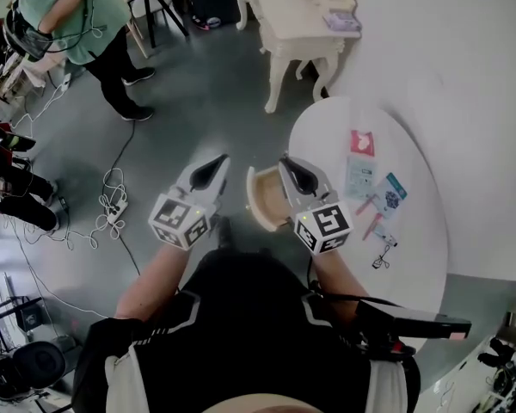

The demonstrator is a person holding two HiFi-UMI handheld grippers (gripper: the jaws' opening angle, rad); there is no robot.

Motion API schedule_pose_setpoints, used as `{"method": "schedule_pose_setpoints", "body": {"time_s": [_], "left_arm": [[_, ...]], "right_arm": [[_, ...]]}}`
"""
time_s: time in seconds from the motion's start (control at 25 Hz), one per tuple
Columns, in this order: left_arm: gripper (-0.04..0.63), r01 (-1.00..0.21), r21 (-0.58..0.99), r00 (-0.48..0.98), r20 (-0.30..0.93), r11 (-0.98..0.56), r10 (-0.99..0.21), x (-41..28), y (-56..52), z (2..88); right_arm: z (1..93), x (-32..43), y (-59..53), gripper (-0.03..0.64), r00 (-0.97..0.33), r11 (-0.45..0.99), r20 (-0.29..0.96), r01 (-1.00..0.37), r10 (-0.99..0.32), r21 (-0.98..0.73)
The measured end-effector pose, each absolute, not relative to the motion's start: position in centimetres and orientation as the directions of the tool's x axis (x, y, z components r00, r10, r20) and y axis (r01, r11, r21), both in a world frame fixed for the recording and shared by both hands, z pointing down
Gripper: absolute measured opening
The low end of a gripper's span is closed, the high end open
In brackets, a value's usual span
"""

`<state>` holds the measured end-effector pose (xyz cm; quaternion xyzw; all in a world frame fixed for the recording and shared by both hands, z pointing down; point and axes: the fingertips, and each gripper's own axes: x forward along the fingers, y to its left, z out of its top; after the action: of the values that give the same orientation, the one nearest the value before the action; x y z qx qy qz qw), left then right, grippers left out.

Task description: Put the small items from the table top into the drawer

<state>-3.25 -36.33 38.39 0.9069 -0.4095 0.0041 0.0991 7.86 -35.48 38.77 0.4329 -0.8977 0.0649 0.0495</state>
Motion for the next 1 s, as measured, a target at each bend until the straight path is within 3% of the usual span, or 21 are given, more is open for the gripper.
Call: {"method": "schedule_pose_setpoints", "body": {"time_s": [1.0], "left_arm": [[0.0,-0.734,0.285,0.679,0.31,-0.617,-0.665,-5.6,-39.7,51.2]], "right_arm": [[54.1,5.4,-38.4,0.025,-0.582,0.59,0.403,-0.798,-0.706,-0.12]]}}
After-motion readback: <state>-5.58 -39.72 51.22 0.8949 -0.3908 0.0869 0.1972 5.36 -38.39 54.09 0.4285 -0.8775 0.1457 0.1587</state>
